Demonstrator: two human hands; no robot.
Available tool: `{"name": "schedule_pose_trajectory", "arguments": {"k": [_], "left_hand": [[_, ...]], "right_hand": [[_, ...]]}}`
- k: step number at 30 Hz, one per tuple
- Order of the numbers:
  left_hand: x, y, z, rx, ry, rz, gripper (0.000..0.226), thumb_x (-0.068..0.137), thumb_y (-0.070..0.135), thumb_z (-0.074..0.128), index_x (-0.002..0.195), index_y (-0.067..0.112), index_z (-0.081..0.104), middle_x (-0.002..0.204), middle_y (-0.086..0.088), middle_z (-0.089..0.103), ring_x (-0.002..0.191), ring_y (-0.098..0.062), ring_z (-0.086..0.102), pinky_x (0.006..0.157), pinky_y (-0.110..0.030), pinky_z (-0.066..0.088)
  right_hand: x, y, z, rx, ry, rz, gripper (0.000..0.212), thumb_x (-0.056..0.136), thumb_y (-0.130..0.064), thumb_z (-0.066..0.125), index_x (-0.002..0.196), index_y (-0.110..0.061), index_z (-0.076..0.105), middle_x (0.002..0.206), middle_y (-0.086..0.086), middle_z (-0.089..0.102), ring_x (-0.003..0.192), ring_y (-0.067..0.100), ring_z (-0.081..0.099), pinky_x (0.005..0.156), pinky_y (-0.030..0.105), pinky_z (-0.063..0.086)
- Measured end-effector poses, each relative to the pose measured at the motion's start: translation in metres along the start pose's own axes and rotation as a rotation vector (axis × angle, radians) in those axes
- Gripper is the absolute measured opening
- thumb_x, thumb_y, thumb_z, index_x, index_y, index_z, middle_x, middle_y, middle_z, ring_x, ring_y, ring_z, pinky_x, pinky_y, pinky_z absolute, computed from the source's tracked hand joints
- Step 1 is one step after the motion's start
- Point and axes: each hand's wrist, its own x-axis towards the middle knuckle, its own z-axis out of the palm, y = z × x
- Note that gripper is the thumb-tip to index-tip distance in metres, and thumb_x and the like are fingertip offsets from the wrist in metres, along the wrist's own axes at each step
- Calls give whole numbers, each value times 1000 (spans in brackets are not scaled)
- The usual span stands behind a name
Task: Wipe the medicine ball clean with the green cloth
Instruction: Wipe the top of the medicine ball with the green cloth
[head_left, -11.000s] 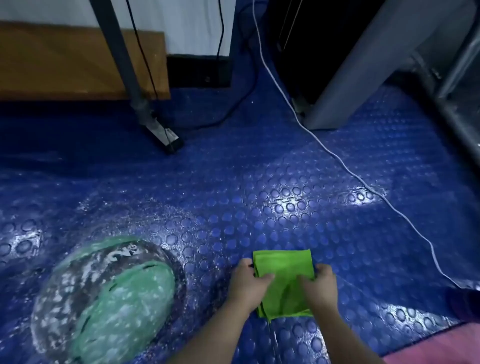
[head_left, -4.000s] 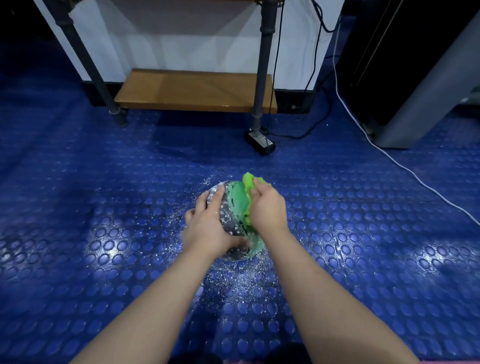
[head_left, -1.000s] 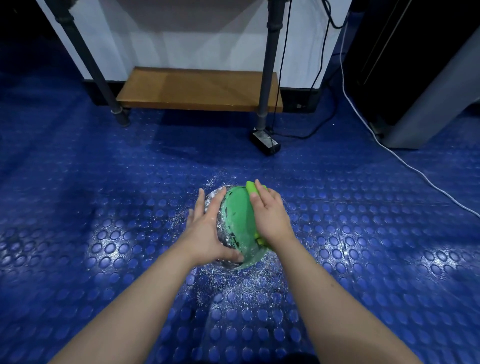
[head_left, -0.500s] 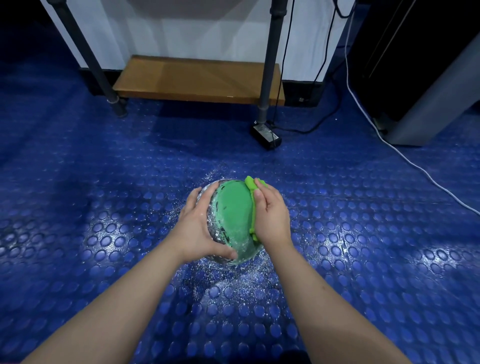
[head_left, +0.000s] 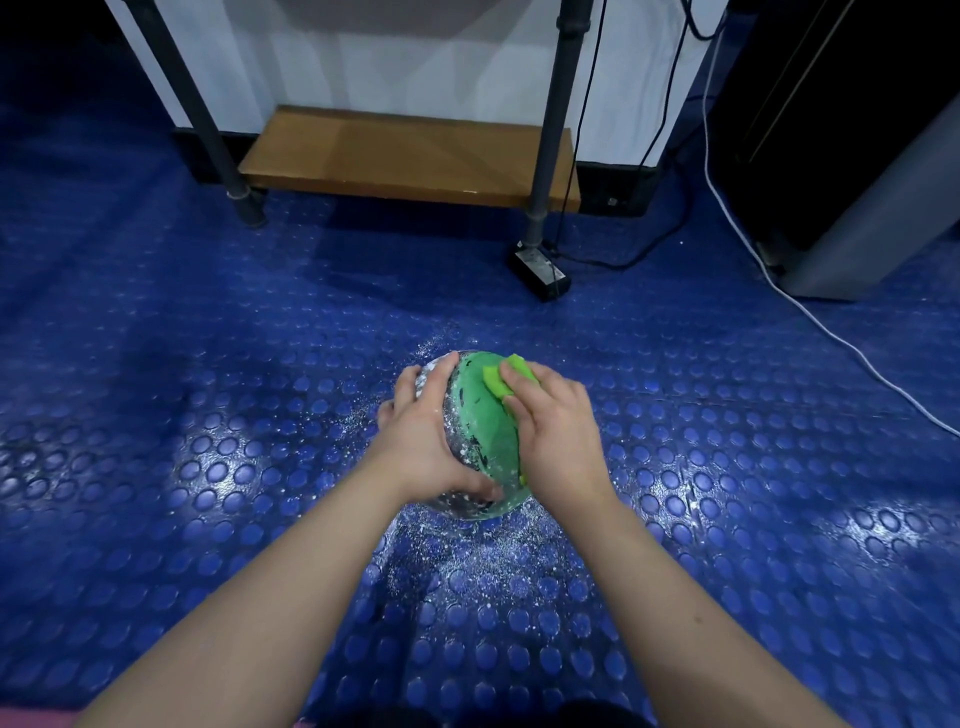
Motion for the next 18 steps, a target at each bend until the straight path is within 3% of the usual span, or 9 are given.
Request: {"name": "schedule_pose_trajectory", "arguments": {"k": [5, 11, 14, 18], "left_hand": [[-4, 4, 8, 22, 16, 1, 146, 40, 40, 96, 145, 57, -4, 159, 12, -11, 146, -36, 4, 112, -52, 29], [-4, 14, 15, 96, 15, 54, 143, 43, 38, 95, 147, 53, -2, 159, 9, -9, 144, -36, 5, 109, -52, 33], [-2, 15, 11, 81, 7, 22, 145, 40, 40, 96, 147, 54, -2, 159, 8, -8, 145, -38, 4, 111, -54, 29], [0, 13, 8, 32, 0, -22, 148, 37, 42, 97, 145, 56, -3, 160, 10, -11, 147, -37, 0, 112, -61, 24]], "right_hand": [[3, 0, -2, -11, 26, 36, 34, 98, -19, 48, 130, -20, 57, 133, 4, 55, 114, 27, 43, 98, 24, 28], [-25, 4, 1, -97, 77, -120, 36, 90, -13, 55, 124, -21, 62, 126, 10, 58, 102, 30, 44, 89, 37, 43], [-54, 32, -7, -114, 79, -187, 38, 89, -10, 55, 125, -21, 62, 122, 8, 59, 99, 26, 44, 89, 28, 38], [-63, 51, -15, 108, 103, 144, 32, 98, -16, 46, 127, -23, 59, 115, -6, 55, 106, 24, 47, 88, 8, 25]]}}
